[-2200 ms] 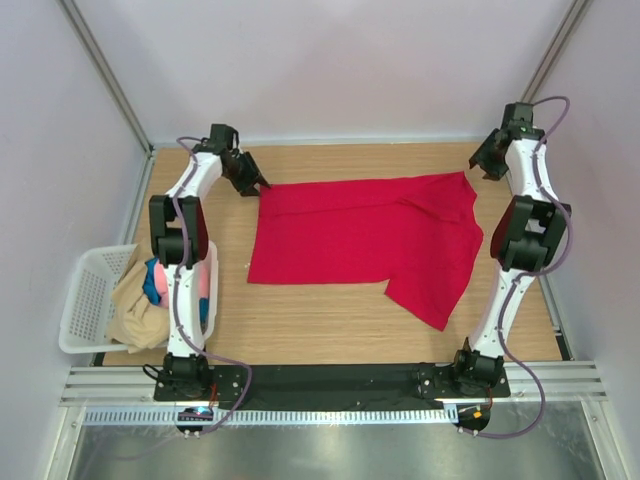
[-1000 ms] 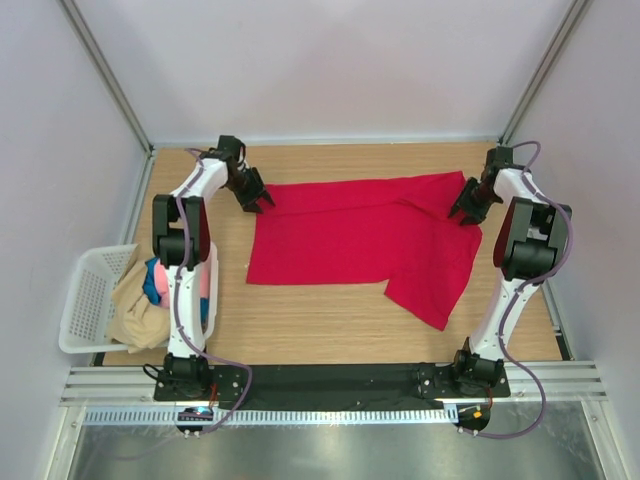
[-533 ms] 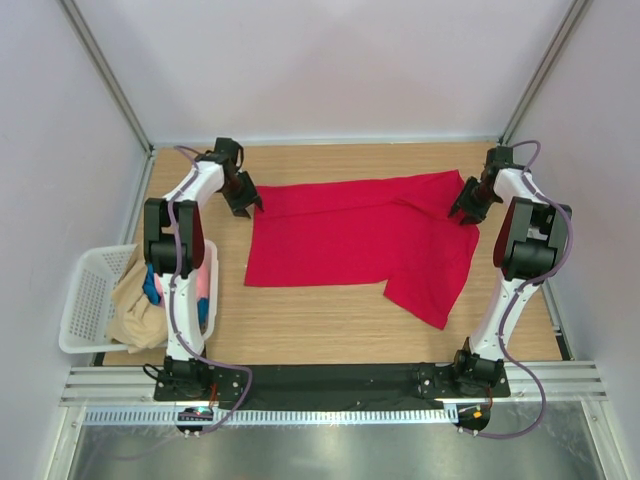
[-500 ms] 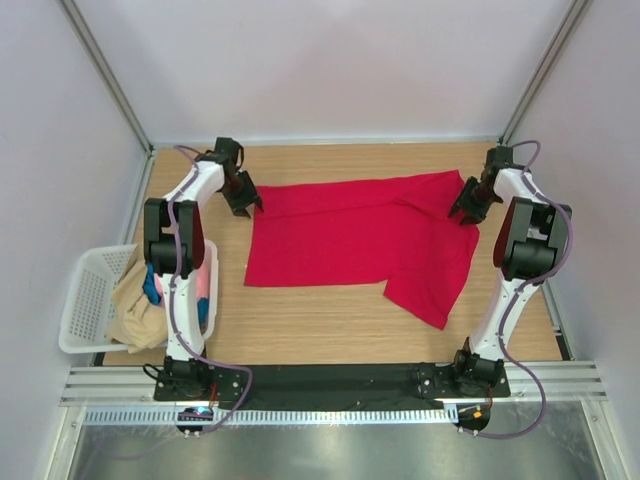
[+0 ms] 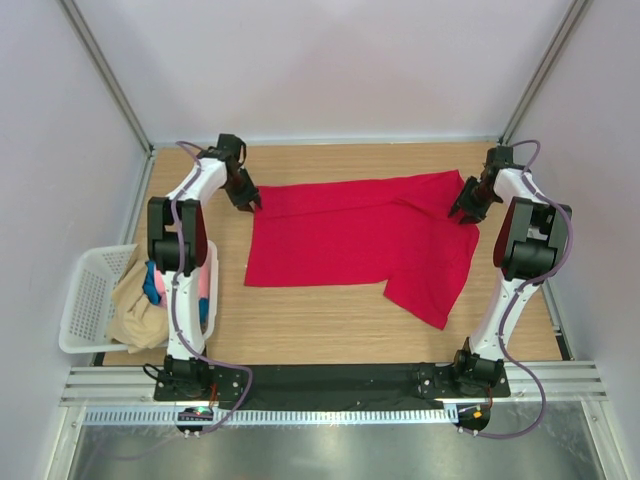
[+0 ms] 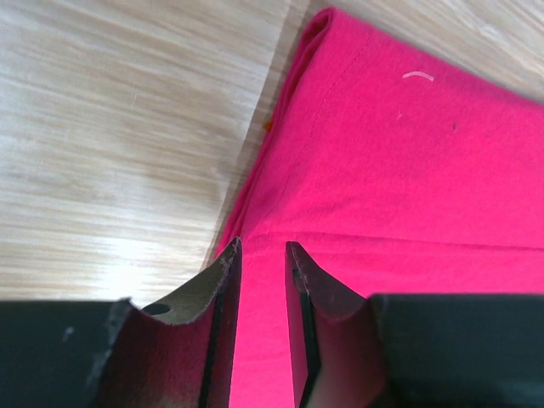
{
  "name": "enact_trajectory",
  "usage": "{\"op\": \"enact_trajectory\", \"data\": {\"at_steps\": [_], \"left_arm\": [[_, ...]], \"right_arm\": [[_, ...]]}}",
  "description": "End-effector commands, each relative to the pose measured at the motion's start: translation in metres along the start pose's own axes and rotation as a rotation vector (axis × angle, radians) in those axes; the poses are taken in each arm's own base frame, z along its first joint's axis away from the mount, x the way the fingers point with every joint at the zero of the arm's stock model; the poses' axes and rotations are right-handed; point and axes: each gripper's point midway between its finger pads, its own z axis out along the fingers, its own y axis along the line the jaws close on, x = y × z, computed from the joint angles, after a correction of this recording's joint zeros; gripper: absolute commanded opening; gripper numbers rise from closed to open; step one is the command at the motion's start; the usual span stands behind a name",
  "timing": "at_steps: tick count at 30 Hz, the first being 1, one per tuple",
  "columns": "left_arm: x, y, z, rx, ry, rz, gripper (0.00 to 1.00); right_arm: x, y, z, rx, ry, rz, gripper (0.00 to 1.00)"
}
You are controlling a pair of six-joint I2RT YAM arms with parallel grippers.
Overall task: Fold and stack the t-shirts
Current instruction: Fold the tshirt
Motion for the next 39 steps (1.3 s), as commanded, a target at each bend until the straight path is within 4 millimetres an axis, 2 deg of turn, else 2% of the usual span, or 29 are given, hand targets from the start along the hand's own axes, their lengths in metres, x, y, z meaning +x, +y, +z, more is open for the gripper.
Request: {"op": "enact_trajectory", "data": {"at_steps": [1,8,14,20,29,36,38,39], "left_arm": [[-0.005,-0.002,-0.004,-0.013,-0.005,0.012,0.28],[0.000,0.004,-0.010,-0.057,-0.019,0.024,0.32],[0.008,0.000,0.002,-0.039,0.020,0.021,0.32],[0.010,0.000,0.009,-0.041,0.035,0.017,0.25],[0.010,-0.001,0.012,-0.042,0.047,0.027,0.08],[0.007,-0.001,0.010,-0.043,0.037,0.031,0.00],[0.007,-0.001,0.010,-0.044,0.041,0.029,0.00],[0.007,-0.002,0.010,-0.043,0.040,0.031,0.00]], "right_arm": [[-0.007,0.004,-0.002,-0.022,-0.023,-0.016,0.43],[-0.009,0.003,-0.001,-0.026,-0.026,-0.008,0.43],[-0.007,0.002,0.000,-0.024,-0.020,-0.008,0.42],[-0.003,0.002,0.001,-0.032,-0.012,-0.012,0.45],[-0.001,0.006,0.004,-0.056,-0.005,0.001,0.46],[-0.006,0.013,0.003,-0.085,-0.017,0.025,0.37],[-0.006,0.015,0.004,-0.099,-0.013,0.037,0.30],[-0.006,0.016,0.004,-0.101,-0.014,0.043,0.23]]}}
